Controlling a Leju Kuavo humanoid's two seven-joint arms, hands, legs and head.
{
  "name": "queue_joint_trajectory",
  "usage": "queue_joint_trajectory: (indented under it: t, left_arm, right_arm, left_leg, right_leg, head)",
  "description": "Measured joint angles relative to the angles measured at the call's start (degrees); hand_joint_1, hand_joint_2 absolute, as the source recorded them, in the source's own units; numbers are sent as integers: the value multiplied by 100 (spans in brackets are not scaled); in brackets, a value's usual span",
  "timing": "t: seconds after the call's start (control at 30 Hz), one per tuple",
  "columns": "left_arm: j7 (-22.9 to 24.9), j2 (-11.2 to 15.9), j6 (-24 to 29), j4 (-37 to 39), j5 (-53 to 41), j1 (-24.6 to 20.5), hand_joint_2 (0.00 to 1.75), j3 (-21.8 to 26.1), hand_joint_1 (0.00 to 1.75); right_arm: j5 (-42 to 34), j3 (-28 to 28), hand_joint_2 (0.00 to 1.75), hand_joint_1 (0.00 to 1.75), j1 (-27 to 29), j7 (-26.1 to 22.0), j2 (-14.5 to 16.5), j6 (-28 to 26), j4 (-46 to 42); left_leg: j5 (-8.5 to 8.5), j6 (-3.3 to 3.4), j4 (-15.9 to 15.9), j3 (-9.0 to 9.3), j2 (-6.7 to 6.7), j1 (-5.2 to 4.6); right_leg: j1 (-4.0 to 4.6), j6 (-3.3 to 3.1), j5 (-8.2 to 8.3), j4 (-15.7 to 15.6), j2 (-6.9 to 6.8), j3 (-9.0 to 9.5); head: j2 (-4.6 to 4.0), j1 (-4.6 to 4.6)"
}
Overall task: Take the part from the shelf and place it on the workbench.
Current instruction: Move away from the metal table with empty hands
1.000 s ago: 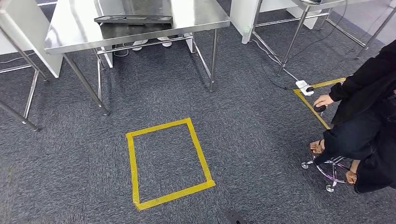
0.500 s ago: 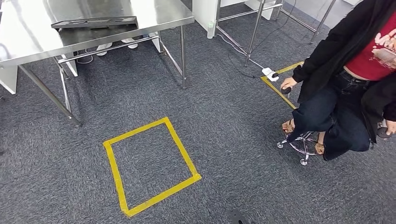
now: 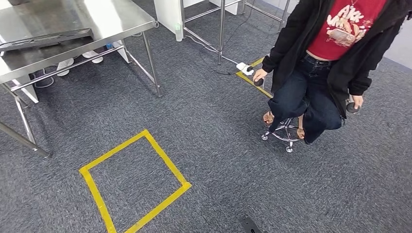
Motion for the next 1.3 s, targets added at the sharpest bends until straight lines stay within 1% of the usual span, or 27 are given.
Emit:
queue_joint_trajectory:
  t: [0.03, 0.1, 0.17, 0.2, 0.23, 0.3, 0.37, 0.4, 0.43, 0.5, 0.57, 0.6, 0.63, 0.67, 0.73, 0.8, 0.87, 0.9, 0.93, 0.97, 1.03, 1.1, 1.13, 1.17, 1.2, 1.23, 1.3]
  left_arm:
    - [-8, 1, -3, 3, -15, 2, 0, -2, 0]
    - [-15, 1, -5, 8, -30, 2, 0, -5, 0]
    - [-18, 0, -6, 10, -32, -2, 0, -8, 0]
    - [-20, -1, -7, 10, -32, -6, 0, -9, 0]
    - [-24, -2, -7, 10, -33, -7, 0, -9, 0]
    - [-30, -4, -7, 12, -35, -6, 0, -10, 0]
    - [-36, -4, -8, 15, -40, 6, 0, -10, 0]
    - [-38, -3, -9, 16, -44, 9, 0, -10, 0]
    - [-40, -2, -10, 16, -49, 9, 0, -10, 0]
    - [-43, -3, -12, 16, -64, 4, 0, -10, 0]
    - [-47, -4, -12, 16, -74, 1, 0, -10, 0]
    - [-49, -4, -12, 16, -76, -3, 0, -10, 0]
    - [-51, -5, -11, 16, -76, -12, 0, -11, 0]
    - [-54, -6, -11, 16, -74, -23, 0, -12, 0]
    - [-56, -3, -11, 17, -73, -41, 0, -13, 0]
    - [-56, 5, -11, 19, -72, -35, 0, -13, 0]
    - [-56, 7, -11, 22, -64, -18, 0, -12, 0]
    - [-57, 8, -10, 23, -57, -8, 0, -11, 0]
    - [-59, 10, -10, 24, -53, -1, 0, -9, 0]
    - [-62, 13, -9, 25, -49, 4, 0, -8, 0]
    - [-76, 18, -9, 26, -54, 7, 0, -7, 0]
    - [-96, 22, -10, 30, -73, 6, 0, -9, 0]
    - [-103, 25, -10, 32, -83, 4, 0, -9, 0]
    - [-110, 26, -11, 32, -90, 1, 0, -10, 0]
    - [-112, 26, -11, 32, -95, -2, 0, -10, 0]
    - [-113, 25, -11, 32, -100, -3, 0, -9, 0]
    - [-114, 25, -12, 32, -114, 4, 0, -9, 0]
  right_arm:
    - [-14, -12, 0, 0, -5, -11, 0, -10, -1]
    - [-32, -36, 0, 0, -6, -32, -3, -27, -2]
    - [-37, -65, 0, 0, 16, -39, -13, -36, -1]
    - [-37, -78, 0, 0, 30, -40, -19, -37, 0]
    - [-38, -90, 0, 0, 37, -41, -22, -38, 1]
    - [-48, -102, 0, 0, 32, -49, -22, -41, 1]
    - [-73, -120, 0, 0, 36, -76, -22, -49, 1]
    - [-94, -131, 0, 0, 50, -95, -25, -55, 1]
    - [-114, -143, 0, 0, 68, -119, -28, -62, 1]
    - [-150, -167, 0, 0, 88, -165, -35, -73, 1]
    - [-163, -191, 0, 0, 77, -201, -39, -82, 1]
    - [-164, -203, 0, 0, 74, -210, -40, -85, 0]
    - [-166, -215, 0, 0, 80, -214, -44, -89, 0]
    - [-167, -226, 0, 0, 91, -216, -50, -91, 0]
    - [-167, -238, 0, 0, 108, -217, -58, -92, 1]
    - [-162, -241, 0, 0, 99, -218, -49, -91, 1]
    - [-158, -242, 0, 0, 92, -218, -36, -90, 1]
    - [-155, -242, 0, 0, 95, -216, -33, -90, 1]
    - [-151, -242, 0, 0, 98, -214, -33, -89, 1]
    - [-147, -242, 0, 0, 99, -211, -33, -89, 1]
    - [-150, -242, 0, 0, 88, -210, -31, -88, 1]
    - [-167, -244, 0, 0, 71, -211, -31, -92, 1]
    - [-177, -250, 0, 0, 69, -214, -31, -96, 1]
    - [-185, -257, 0, 0, 75, -216, -32, -100, 1]
    - [-192, -265, 0, 0, 85, -218, -34, -104, 1]
    - [-200, -272, 0, 0, 90, -219, -35, -107, 1]
    - [-214, -278, 0, 0, 83, -228, -33, -112, 1]
  left_leg:
    - [121, 2, -326, 139, -147, 22]
    - [154, 31, -574, 224, -318, 19]
    - [190, 123, -602, 215, -181, -14]
    - [218, 177, -630, 218, -108, -24]
    - [246, 231, -660, 219, -19, -27]
    - [268, 291, -685, 208, 160, -50]
    - [268, 307, -682, 189, 352, -78]
    - [269, 307, -680, 184, 438, -87]
    - [268, 306, -679, 183, 520, -93]
    - [265, 297, -679, 198, 655, -101]
    - [252, 255, -677, 221, 767, -128]
    - [247, 226, -678, 234, 815, -139]
    - [243, 193, -684, 248, 864, -144]
    - [237, 157, -682, 260, 884, -136]
    - [98, 87, -530, 213, 696, -109]
    - [-280, 47, 56, -39, 373, -88]
    - [-596, 28, 762, -363, 245, -80]
    - [-599, 17, 912, -438, 231, -70]
    - [-486, 8, 844, -410, 223, -53]
    - [-286, -2, 575, -284, 194, -28]
    - [58, -14, -157, 55, -66, 36]
    - [137, 11, -503, 195, -280, 48]
    - [121, 44, -514, 191, -284, 24]
    - [140, 94, -522, 186, -202, 4]
    - [166, 151, -553, 194, -127, -8]
    - [197, 206, -586, 201, -46, -10]
    - [235, 275, -635, 205, 143, -7]
  right_leg:
    - [13, 25, -6, 38, 72, -28]
    - [37, 109, 12, 69, 197, -121]
    - [33, 214, 54, 54, 309, -213]
    - [32, 247, 41, 91, 246, -254]
    - [39, 254, -33, 232, 114, -344]
    - [54, 213, -326, 831, -227, -638]
    - [60, 199, -593, 1521, -343, -946]
    - [60, 221, -616, 1635, -361, -970]
    - [60, 255, -555, 1519, -386, -867]
    - [65, 298, -303, 711, -566, -374]
    - [111, 255, -130, 94, -759, -32]
    - [135, 210, -108, 10, -788, -6]
    - [156, 173, -92, 15, -740, -27]
    - [129, 124, -76, 8, -679, -25]
    - [63, 39, -35, -20, -569, -6]
    - [27, -33, 8, -30, -460, -13]
    - [39, -66, 29, -24, -335, -39]
    - [41, -68, 33, -19, -262, -46]
    - [40, -69, 36, -9, -185, -49]
    - [36, -65, 36, 9, -102, -51]
    - [41, -30, 22, 85, 45, -92]
    - [58, 52, 22, 146, 166, -181]
    - [61, 106, 38, 149, 227, -228]
    - [58, 159, 62, 133, 293, -268]
    - [51, 195, 66, 151, 265, -306]
    - [50, 212, 21, 240, 158, -366]
    - [48, 194, -253, 776, -183, -637]
  head:
    - [0, -2]
    - [0, -1]
    - [0, 1]
    - [0, -1]
    - [0, 13]
    - [0, 44]
    - [0, 60]
    - [0, 59]
    - [0, 60]
    - [0, 61]
    - [0, 54]
    - [0, 48]
    - [0, 42]
    - [0, 38]
    - [0, 24]
    - [0, 5]
    - [0, -1]
    - [0, -2]
    - [0, -2]
    - [0, -2]
    - [0, -4]
    - [0, 2]
    - [0, 4]
    - [0, 8]
    - [0, 7]
    - [0, 15]
    - [0, 40]
